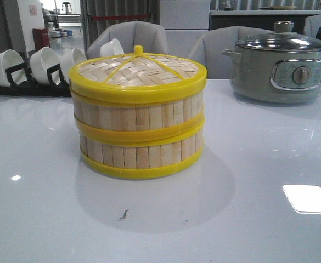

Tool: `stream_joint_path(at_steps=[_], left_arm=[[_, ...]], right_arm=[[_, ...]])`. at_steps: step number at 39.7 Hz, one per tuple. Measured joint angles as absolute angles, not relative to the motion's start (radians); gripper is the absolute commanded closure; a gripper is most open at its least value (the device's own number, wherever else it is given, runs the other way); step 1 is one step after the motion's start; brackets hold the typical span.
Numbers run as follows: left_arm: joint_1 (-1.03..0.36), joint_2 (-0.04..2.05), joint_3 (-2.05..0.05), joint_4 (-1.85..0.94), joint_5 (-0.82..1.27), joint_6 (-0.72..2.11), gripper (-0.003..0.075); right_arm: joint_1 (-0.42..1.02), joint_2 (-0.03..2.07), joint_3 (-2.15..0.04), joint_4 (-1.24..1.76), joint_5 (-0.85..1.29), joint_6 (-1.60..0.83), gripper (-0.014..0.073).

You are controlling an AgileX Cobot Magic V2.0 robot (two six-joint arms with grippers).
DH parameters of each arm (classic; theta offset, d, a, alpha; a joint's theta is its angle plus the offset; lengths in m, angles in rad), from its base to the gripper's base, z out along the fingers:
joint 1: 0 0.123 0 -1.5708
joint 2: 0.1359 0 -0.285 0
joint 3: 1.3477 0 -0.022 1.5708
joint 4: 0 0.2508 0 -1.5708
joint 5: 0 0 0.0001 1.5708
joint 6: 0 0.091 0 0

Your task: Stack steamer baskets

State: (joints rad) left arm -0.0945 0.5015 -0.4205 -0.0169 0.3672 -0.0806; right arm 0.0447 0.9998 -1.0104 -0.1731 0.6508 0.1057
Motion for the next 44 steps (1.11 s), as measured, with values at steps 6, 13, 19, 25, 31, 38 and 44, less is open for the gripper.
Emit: stream_joint_path(at_steps=[6,13,19,25,31,38,44], left_arm=[[-0.094,0.501,-0.42,-0.017,0.367,-0.081,0.0635],[-0.094,0.501,-0.42,-0.017,0.367,-0.081,0.0635],[-0.094,0.501,-0.42,-0.017,0.367,-0.081,0.0635],[-0.094,0.501,-0.42,-0.017,0.367,-0.081,0.0635],[-0.094,0.501,-0.42,-0.017,0.367,-0.081,0.0635],[-0.094,0.501,-0.42,-0.017,0.367,-0.081,0.0635],[-0.094,0.501,-0.42,-0.017,0.367,-0.081,0.0635]], right_arm=[[-0.01,0.899,-0.896,-0.173,0.577,0.106,0.0222],[-0.061,0.78,-0.767,-0.173,0.494,0.106,0.0222],[-0.082,0.674,-0.667,-0.173,0.43,0.106,0.0222],[-0.089,0.577,-0.571,-0.173,0.373,0.106,0.0222],[-0.089,0.516,-0.5,-0.173,0.342,0.106,0.0222],[-0.089,0.457,-0.437,-0.173,0.328,0.106,0.0222],[-0.089,0.399,-0.376,-0.173,0.281,0.106,0.0222]])
